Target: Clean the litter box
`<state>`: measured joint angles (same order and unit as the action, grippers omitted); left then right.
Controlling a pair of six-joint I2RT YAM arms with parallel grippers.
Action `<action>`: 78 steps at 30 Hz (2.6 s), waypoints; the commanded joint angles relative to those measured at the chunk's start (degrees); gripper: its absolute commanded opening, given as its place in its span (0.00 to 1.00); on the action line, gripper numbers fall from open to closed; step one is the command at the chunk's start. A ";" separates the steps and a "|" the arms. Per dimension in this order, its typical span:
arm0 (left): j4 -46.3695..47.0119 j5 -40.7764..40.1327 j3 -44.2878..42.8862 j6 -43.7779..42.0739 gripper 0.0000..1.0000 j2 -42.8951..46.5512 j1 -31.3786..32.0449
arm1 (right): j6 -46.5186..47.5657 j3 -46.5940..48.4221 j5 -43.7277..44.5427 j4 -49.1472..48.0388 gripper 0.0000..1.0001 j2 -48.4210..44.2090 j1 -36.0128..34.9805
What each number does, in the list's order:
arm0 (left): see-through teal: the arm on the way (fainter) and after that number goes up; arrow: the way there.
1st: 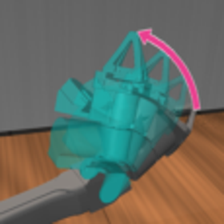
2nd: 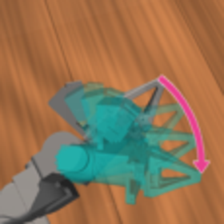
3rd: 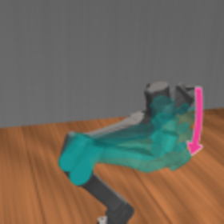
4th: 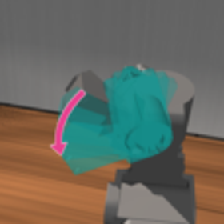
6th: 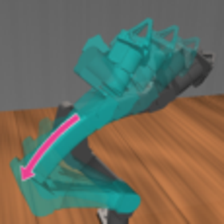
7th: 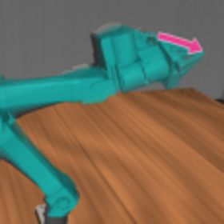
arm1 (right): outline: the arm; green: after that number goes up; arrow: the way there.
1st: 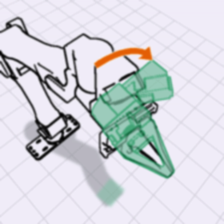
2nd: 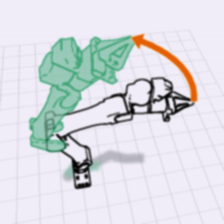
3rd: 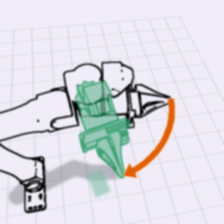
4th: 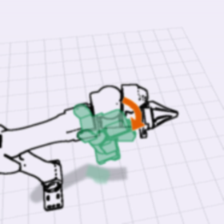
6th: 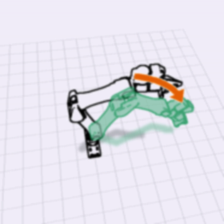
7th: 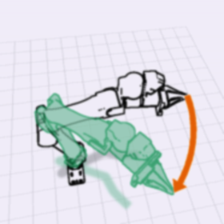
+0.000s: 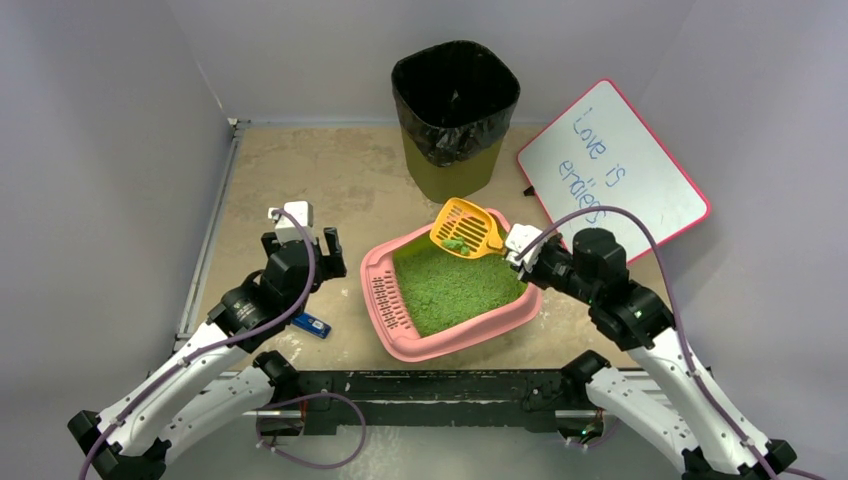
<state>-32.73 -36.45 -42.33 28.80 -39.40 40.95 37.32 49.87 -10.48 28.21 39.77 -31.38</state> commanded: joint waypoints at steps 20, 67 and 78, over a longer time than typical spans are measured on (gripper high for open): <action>1.67 0.81 -1.47 -0.93 0.79 -0.55 0.03 | -50.54 -3.72 -8.61 -8.61 0.00 -5.09 0.22; 1.44 0.72 -1.49 -1.21 0.79 0.75 0.01 | 0.42 15.24 11.61 9.88 0.00 5.75 0.26; 1.48 0.76 -1.45 -1.35 0.79 0.91 0.01 | -12.05 25.10 13.35 8.97 0.00 9.16 0.24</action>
<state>-32.73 -35.73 -42.33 28.27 -39.24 40.95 31.81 68.82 0.34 40.25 47.31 -31.38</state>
